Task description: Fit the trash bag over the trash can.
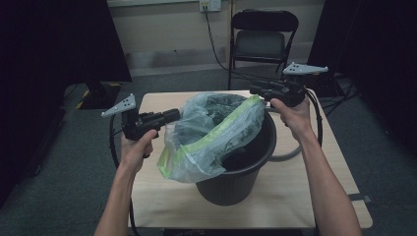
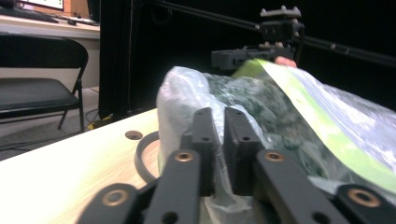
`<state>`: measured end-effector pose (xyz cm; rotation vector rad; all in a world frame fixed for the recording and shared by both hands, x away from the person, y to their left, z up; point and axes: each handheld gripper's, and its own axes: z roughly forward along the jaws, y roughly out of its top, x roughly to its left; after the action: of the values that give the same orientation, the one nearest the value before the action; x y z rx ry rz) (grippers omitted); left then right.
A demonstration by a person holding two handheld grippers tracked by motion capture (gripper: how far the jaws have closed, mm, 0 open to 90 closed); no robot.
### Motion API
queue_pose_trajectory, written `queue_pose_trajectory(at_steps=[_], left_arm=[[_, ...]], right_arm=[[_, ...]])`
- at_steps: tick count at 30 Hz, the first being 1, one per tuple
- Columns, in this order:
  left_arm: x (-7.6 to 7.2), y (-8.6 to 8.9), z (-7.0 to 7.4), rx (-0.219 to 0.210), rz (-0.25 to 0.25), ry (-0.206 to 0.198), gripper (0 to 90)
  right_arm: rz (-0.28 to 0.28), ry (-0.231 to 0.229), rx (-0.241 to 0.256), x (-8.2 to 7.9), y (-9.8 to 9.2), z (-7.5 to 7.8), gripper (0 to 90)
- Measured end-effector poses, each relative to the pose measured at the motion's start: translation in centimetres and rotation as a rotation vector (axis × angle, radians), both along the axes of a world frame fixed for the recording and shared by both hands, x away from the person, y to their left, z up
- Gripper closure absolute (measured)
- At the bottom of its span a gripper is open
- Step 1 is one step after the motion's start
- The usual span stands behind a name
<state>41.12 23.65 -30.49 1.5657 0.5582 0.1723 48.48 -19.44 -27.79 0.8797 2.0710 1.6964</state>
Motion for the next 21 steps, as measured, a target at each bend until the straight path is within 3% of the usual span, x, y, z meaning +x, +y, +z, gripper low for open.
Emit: queue_pose_trajectory(at_steps=[1,2,4,7,9,13,16,21], left_arm=[[0.0,0.0,0.1,0.007,-0.010,0.000,79.2],[0.0,0.1,0.3,0.001,-0.010,0.001,66.7],[0.4,0.2,0.9,-0.024,0.007,-0.003,63.8],[1.8,-0.1,1.7,-0.067,-0.024,0.016,56.2],[3.0,-0.8,1.9,-0.025,0.007,0.030,54.5],[4.9,-2.2,1.9,0.005,-0.006,0.044,53.6],[5.6,-3.1,1.9,0.026,-0.014,0.061,54.1],[5.3,-3.3,1.2,0.024,-0.034,0.051,84.2]], right_arm=[[0.001,0.000,0.000,0.0,0.0,0.0,63.0],[0.003,0.004,0.001,0.0,0.1,-0.1,62.8],[0.007,0.003,0.003,0.1,0.2,-0.1,62.8],[0.015,0.006,0.001,0.2,0.5,-0.1,62.6],[0.016,0.004,0.001,0.3,0.7,0.0,62.4],[0.023,-0.001,0.008,0.1,0.8,0.2,61.5],[0.024,0.001,0.007,0.1,0.8,0.3,60.8],[0.030,-0.002,0.001,-0.1,0.5,0.5,59.7]])
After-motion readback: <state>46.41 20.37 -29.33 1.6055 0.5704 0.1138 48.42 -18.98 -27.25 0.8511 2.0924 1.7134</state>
